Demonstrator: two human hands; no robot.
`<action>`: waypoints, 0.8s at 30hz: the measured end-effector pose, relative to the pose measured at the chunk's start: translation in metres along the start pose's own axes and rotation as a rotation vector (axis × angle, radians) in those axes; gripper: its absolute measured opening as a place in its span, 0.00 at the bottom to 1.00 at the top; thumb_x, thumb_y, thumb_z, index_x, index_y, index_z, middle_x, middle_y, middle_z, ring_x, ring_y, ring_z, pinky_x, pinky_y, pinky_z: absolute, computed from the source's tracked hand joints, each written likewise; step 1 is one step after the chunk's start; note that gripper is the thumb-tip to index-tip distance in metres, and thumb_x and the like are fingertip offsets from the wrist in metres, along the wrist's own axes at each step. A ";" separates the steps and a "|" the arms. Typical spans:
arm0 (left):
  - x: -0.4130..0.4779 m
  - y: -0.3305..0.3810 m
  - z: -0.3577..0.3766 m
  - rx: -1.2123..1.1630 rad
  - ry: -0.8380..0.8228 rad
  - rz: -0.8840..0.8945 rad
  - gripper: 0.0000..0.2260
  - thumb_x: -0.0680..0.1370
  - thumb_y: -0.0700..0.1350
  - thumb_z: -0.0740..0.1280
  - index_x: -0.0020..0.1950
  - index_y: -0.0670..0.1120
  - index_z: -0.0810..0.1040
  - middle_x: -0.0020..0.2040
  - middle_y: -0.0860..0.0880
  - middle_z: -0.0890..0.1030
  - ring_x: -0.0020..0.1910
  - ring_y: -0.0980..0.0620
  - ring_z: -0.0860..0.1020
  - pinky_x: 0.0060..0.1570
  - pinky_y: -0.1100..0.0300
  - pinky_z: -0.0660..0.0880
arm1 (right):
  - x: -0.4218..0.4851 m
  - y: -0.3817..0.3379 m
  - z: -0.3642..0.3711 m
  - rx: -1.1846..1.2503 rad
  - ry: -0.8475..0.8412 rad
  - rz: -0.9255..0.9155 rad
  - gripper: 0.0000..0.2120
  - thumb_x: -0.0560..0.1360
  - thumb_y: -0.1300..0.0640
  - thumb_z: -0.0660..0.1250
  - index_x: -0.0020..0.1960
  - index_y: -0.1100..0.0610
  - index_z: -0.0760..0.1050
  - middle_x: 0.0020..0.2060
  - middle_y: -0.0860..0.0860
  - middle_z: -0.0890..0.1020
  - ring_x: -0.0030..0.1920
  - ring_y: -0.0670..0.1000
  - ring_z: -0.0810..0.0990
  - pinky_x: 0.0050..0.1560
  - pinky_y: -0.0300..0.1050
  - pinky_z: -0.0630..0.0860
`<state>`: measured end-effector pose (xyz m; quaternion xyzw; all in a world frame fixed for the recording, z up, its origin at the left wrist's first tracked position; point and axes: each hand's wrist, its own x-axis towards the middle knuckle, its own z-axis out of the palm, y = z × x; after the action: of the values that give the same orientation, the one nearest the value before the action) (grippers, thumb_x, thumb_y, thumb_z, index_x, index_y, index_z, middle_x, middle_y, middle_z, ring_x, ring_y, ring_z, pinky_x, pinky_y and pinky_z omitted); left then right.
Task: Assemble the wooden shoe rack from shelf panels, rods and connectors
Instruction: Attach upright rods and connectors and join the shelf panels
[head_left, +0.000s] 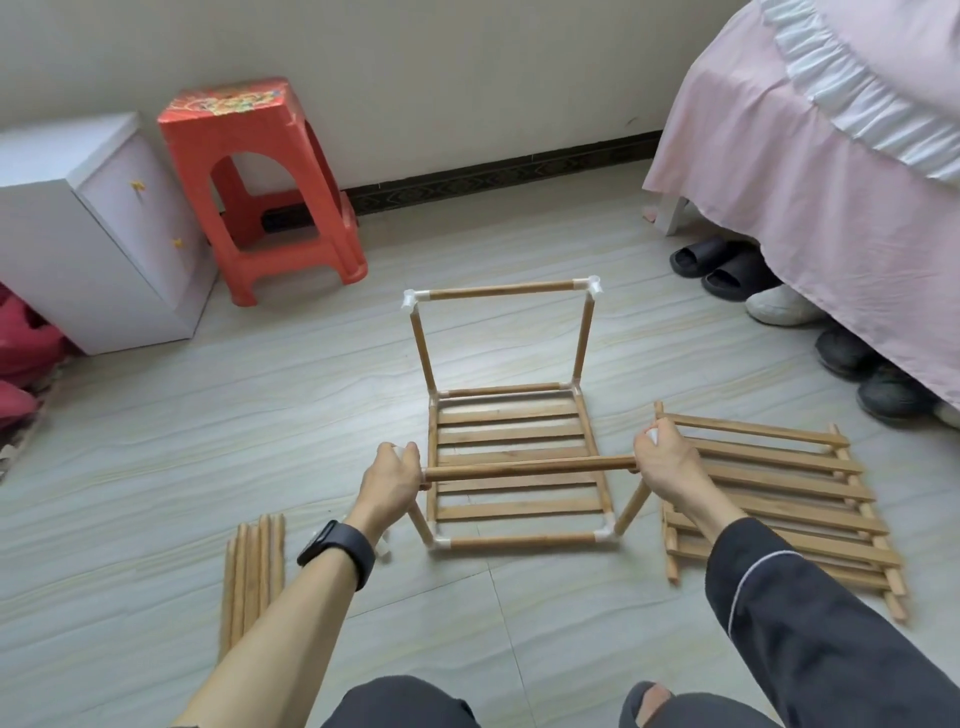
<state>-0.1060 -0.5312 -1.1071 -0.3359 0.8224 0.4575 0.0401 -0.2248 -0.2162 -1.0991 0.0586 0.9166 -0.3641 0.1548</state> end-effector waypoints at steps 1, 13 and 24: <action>-0.001 0.000 0.000 0.009 -0.012 0.004 0.17 0.85 0.57 0.51 0.58 0.43 0.66 0.42 0.45 0.84 0.48 0.43 0.81 0.52 0.46 0.76 | 0.001 -0.002 -0.001 0.006 -0.008 -0.002 0.12 0.83 0.53 0.53 0.59 0.59 0.69 0.53 0.59 0.81 0.54 0.60 0.76 0.49 0.50 0.69; -0.018 -0.003 0.004 0.005 0.035 0.012 0.16 0.85 0.54 0.49 0.57 0.43 0.68 0.43 0.47 0.81 0.44 0.54 0.79 0.43 0.53 0.71 | -0.005 -0.002 -0.008 -0.043 -0.054 -0.022 0.12 0.84 0.54 0.53 0.60 0.60 0.68 0.52 0.60 0.79 0.52 0.60 0.77 0.49 0.50 0.71; -0.011 0.001 0.007 -0.119 0.094 0.021 0.10 0.83 0.49 0.52 0.50 0.46 0.69 0.43 0.42 0.82 0.43 0.44 0.83 0.48 0.41 0.80 | 0.009 -0.016 -0.008 -0.110 -0.051 0.010 0.10 0.84 0.54 0.54 0.60 0.58 0.69 0.52 0.59 0.80 0.54 0.60 0.78 0.52 0.51 0.73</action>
<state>-0.0996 -0.5194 -1.1062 -0.3503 0.7981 0.4896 -0.0235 -0.2388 -0.2225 -1.0867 0.0451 0.9306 -0.3140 0.1828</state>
